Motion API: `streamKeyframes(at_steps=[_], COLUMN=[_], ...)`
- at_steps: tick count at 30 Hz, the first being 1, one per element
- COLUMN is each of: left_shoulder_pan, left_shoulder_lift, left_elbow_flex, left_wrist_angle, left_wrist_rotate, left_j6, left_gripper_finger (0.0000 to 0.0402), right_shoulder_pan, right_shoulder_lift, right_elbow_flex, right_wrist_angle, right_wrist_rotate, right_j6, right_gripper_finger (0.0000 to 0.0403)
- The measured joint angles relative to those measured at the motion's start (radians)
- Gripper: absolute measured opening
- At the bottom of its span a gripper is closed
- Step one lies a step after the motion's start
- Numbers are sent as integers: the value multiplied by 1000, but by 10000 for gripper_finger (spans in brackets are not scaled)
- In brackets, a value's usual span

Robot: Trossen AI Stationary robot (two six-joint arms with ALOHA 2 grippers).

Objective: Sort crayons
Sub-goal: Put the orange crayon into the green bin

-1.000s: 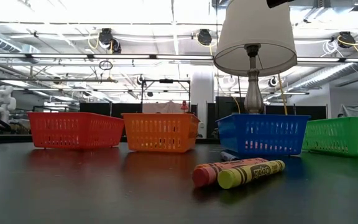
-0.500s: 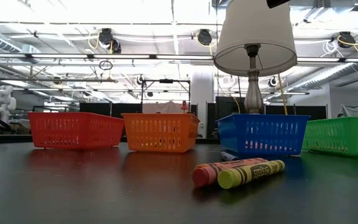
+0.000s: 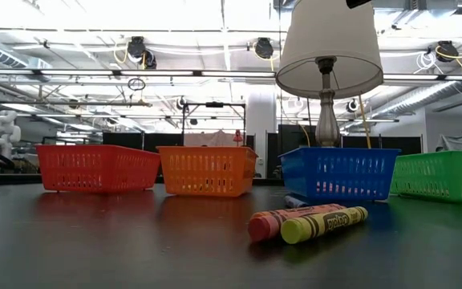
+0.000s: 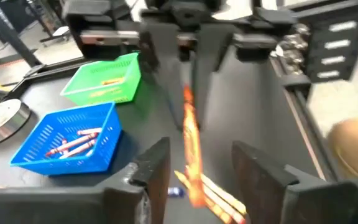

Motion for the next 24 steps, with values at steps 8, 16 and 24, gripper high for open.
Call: streamKeyframes(at_steps=[8, 16, 24], left_shoulder_pan=[-99, -130, -120], left_shoulder_lift=[-25, -25, -25], left_elbow_flex=[0, 0, 0], left_wrist_angle=[-35, -45, -46], left_wrist_rotate=[-20, -24, -24], left_j6=[-2, -3, -4], left_gripper_finger=[185, 185, 185], right_shoulder_pan=[33, 104, 179], right_shoulder_lift=[-28, -81, -144], right_elbow_flex=[0, 0, 0], right_wrist_angle=[-11, -84, -247], right_wrist_rotate=[3, 22, 198], right_j6=[-98, -390, -428], right_gripper_finger=[13, 13, 13])
